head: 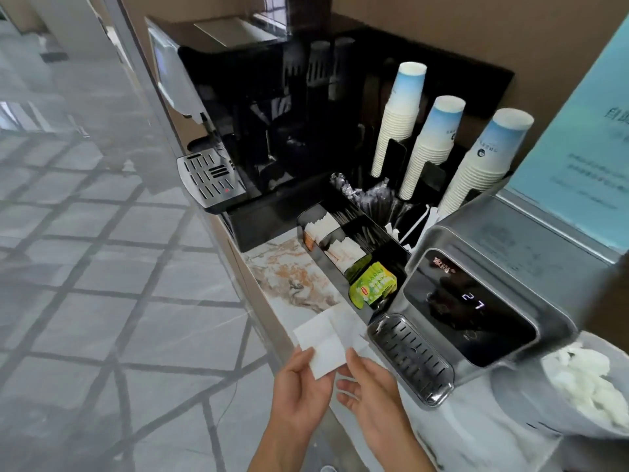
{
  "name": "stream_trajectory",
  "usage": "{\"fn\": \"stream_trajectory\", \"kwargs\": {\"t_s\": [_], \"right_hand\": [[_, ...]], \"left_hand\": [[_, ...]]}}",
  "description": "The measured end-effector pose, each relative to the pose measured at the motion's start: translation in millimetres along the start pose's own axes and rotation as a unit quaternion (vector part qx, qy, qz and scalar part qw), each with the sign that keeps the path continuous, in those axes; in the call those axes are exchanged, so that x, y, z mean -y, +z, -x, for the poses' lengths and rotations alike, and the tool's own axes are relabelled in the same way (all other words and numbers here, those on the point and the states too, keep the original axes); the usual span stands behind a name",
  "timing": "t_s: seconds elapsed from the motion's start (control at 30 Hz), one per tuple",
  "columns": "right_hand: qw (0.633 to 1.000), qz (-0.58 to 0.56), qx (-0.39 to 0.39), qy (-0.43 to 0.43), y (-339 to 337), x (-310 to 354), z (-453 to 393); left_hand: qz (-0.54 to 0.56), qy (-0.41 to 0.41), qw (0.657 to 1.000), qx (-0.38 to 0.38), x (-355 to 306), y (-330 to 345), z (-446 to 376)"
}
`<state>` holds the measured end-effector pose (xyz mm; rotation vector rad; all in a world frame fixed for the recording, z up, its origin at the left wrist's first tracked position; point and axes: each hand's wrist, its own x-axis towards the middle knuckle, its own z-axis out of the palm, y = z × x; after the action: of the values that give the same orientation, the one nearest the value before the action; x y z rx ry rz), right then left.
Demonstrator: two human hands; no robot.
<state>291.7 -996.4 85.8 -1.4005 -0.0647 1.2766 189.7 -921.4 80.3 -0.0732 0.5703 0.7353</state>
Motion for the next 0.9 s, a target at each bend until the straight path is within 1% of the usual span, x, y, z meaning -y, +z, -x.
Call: {"fn": "stream_trajectory", "kwargs": {"t_s": [0.13, 0.23, 0.33, 0.4, 0.47, 0.6, 0.67, 0.73, 0.83, 0.9], "right_hand": [[0.996, -0.035, -0.013, -0.084, -9, 8, 6], [0.994, -0.037, -0.025, -0.104, -15, 10, 15], [0.989, -0.049, -0.064, -0.121, -23, 6, 26], [0.986, -0.054, -0.084, -0.137, -32, 4, 35], [0.981, -0.056, -0.103, -0.154, -42, 1, 45], [0.975, -0.048, -0.143, -0.165, -72, 2, 67], [0.972, -0.046, -0.166, -0.162, -96, 3, 83], [0.97, -0.046, -0.176, -0.162, -119, 5, 100], [0.971, -0.048, -0.174, -0.154, -153, 7, 125], [0.973, -0.037, -0.169, -0.15, -174, 7, 140]], "left_hand": [[-0.014, -0.014, 0.999, -0.038, 19, 5, -3], [-0.035, -0.019, 0.998, -0.051, 33, 4, -1], [-0.074, -0.035, 0.995, -0.054, 46, 3, 7], [-0.098, -0.048, 0.993, -0.049, 54, 7, 11], [-0.132, -0.068, 0.988, -0.029, 64, 13, 16], [-0.242, -0.119, 0.963, 0.024, 82, 22, 18], [-0.311, -0.142, 0.939, 0.049, 94, 26, 16], [-0.392, -0.16, 0.903, 0.076, 105, 31, 16], [-0.526, -0.187, 0.819, 0.132, 123, 42, 21], [-0.591, -0.184, 0.769, 0.16, 139, 49, 24]]}}
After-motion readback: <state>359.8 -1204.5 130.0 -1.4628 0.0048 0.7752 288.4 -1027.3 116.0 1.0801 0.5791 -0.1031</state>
